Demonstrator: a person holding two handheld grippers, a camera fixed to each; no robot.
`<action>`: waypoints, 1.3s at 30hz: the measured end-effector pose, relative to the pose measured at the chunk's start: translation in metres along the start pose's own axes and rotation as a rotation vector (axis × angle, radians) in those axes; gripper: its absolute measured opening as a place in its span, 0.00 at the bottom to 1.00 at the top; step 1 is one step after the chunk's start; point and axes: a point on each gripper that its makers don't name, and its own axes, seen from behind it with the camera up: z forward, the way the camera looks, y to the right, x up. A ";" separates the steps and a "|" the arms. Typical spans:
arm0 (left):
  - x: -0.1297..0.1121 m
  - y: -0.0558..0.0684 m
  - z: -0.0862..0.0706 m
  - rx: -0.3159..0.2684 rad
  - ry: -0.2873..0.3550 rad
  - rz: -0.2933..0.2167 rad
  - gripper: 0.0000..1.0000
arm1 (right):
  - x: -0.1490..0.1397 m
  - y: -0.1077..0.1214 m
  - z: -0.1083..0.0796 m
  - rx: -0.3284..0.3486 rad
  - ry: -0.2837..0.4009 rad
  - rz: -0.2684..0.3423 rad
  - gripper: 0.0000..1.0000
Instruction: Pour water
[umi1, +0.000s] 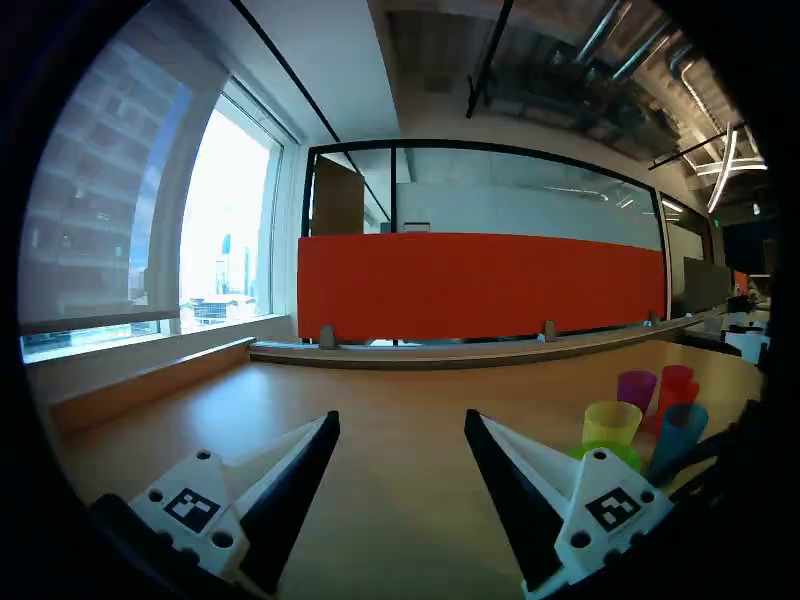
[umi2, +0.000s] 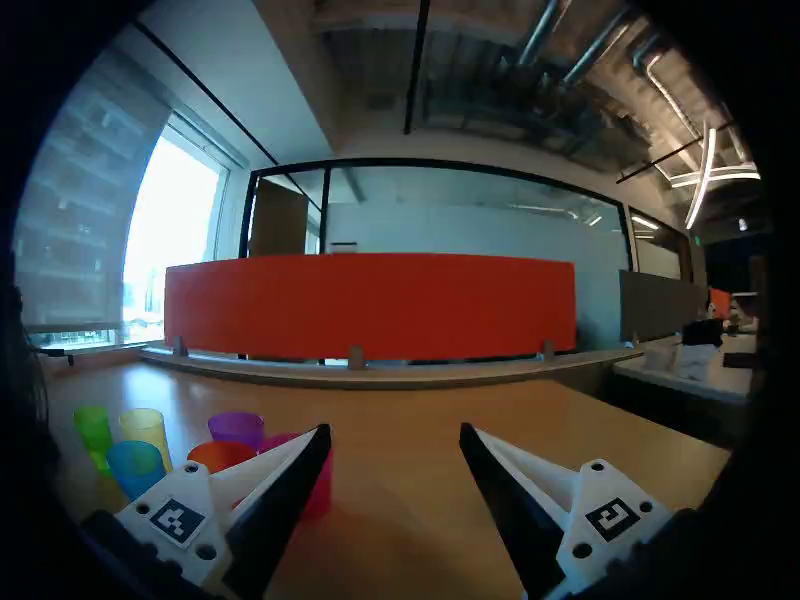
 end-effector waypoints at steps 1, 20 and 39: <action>0.000 0.000 0.000 0.000 0.000 0.000 0.92 | -0.001 0.000 0.000 0.000 -0.001 0.000 1.00; 0.000 0.001 0.000 0.000 0.000 0.000 0.93 | -0.003 -0.002 0.001 0.005 -0.019 0.002 1.00; 0.000 0.001 0.001 0.000 0.000 0.000 0.93 | -0.005 -0.003 0.001 0.006 -0.020 0.003 1.00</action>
